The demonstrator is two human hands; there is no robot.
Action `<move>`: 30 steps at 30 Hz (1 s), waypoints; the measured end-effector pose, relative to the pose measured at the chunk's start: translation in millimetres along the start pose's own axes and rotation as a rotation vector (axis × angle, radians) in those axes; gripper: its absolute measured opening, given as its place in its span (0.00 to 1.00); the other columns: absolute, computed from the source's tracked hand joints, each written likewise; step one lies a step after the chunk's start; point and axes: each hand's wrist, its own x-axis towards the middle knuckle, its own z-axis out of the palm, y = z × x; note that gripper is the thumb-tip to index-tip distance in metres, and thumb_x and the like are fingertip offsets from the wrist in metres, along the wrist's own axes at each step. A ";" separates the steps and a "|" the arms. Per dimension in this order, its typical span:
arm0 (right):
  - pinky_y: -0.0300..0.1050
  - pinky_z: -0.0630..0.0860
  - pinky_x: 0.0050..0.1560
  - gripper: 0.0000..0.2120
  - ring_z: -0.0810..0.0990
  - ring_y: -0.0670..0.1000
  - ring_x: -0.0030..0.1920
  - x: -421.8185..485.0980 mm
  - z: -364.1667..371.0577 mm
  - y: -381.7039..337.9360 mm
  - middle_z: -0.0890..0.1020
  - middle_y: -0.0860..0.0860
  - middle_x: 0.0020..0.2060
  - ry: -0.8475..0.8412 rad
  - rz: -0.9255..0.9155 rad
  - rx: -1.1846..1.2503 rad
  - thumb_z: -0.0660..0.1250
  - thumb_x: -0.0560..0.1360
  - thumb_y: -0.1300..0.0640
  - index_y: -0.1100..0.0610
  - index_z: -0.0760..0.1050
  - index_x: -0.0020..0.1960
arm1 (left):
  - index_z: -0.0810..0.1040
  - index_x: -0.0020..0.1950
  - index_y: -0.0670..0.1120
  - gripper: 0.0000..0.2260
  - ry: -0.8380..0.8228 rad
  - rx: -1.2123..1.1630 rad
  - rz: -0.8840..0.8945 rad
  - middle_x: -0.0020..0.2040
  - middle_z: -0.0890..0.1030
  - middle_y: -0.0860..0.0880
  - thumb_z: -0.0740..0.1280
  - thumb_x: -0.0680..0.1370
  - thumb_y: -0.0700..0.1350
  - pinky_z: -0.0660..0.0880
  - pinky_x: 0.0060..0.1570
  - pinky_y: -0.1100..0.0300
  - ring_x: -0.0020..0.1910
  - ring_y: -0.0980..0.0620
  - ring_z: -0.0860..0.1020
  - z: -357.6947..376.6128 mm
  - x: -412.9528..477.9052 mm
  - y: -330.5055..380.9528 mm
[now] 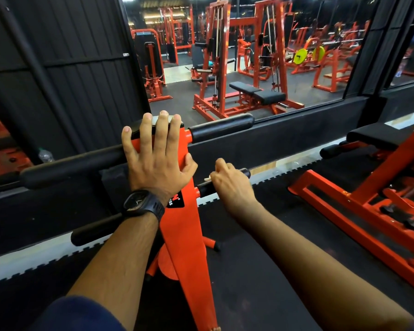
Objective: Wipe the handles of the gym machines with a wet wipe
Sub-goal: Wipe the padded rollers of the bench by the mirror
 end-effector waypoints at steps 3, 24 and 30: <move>0.47 0.76 0.47 0.12 0.75 0.55 0.53 -1.8 3.1 26.8 0.72 0.54 0.56 0.084 0.171 0.018 0.71 0.74 0.64 0.57 0.79 0.57 | 0.66 0.76 0.46 0.31 0.022 -0.002 -0.004 0.73 0.71 0.46 0.61 0.74 0.56 0.56 0.72 0.36 0.74 0.43 0.63 -0.4 0.2 0.8; 0.47 0.81 0.44 0.06 0.80 0.47 0.40 -11.5 42.8 -45.8 0.82 0.50 0.40 0.726 1.281 1.396 0.70 0.77 0.59 0.53 0.78 0.41 | 0.63 0.78 0.47 0.33 -0.006 -0.008 -0.007 0.75 0.69 0.46 0.61 0.74 0.56 0.54 0.73 0.36 0.75 0.43 0.61 -0.6 -0.8 0.4; 0.33 0.74 0.32 0.07 0.78 0.45 0.34 -2.2 45.4 -36.9 0.81 0.52 0.37 0.790 1.546 1.763 0.68 0.79 0.59 0.59 0.77 0.43 | 0.63 0.78 0.46 0.33 -0.012 -0.015 -0.003 0.75 0.68 0.46 0.60 0.74 0.56 0.53 0.73 0.36 0.75 0.43 0.60 -0.9 -1.0 0.6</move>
